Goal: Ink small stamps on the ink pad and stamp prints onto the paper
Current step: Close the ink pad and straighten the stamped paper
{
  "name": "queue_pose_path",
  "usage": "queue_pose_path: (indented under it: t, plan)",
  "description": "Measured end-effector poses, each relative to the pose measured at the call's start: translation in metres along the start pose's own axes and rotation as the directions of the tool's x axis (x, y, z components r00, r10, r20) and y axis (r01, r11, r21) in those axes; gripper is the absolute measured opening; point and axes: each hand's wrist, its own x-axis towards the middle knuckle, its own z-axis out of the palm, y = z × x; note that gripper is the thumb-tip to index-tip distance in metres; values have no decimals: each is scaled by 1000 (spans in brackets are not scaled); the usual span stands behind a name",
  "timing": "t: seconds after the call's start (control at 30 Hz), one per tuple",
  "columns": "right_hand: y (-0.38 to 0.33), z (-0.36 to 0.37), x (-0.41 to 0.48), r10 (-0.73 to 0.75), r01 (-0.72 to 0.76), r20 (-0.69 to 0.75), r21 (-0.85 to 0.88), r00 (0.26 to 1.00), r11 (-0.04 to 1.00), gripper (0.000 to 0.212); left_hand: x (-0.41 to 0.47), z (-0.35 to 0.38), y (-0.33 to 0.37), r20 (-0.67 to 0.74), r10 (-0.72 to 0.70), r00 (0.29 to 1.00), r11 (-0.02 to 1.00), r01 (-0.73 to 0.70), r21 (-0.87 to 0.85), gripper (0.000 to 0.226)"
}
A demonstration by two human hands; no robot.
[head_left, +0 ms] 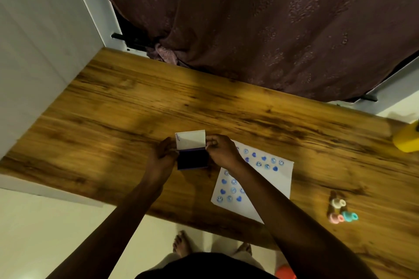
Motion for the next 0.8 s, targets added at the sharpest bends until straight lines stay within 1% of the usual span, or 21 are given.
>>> queue_pose_path:
  t: [0.1, 0.23, 0.37, 0.5, 0.57, 0.63, 0.67, 0.73, 0.8]
  plan:
    - [2, 0, -3, 14, -14, -6, 27, 1000, 1000, 33, -4, 0, -1, -12, 6, 1000, 1000, -6, 3, 40]
    - [5, 0, -8, 22, -21, -35, 48, 999, 999, 28, -4, 0, -7, -50, 17, 999, 998, -15, 54, 36]
    - [7, 2, -14, -9, 11, -41, 36, 999, 999, 27, -9, 2, -7, -60, 23, 998, 990, -14, 140, 51]
    - [10, 2, -20, -27, 28, -17, 106, 999, 994, 38, -15, 3, -1, -87, 8, 996, 986, 7, 166, 67]
    - [11, 1, -23, -15, 16, -13, 133, 1000, 991, 47, -16, 3, -5, -118, 0, 993, 982, 22, 190, 59]
    - [14, 2, -27, -19, 21, -18, 150, 1000, 988, 53, -17, 1, -10, -149, -10, 989, 977, 42, 210, 41]
    - [15, 3, -29, -23, 26, -22, 166, 1000, 986, 55, -18, 1, -13, -161, -15, 987, 974, 50, 220, 36]
    - [16, 5, -33, -30, 36, -37, 170, 999, 985, 58, -20, 0, -15, -178, -3, 984, 962, 52, 269, 34]
    - [17, 6, -36, -30, 38, -56, 134, 998, 990, 57, -24, 1, -16, -182, 7, 983, 954, 49, 297, 31]
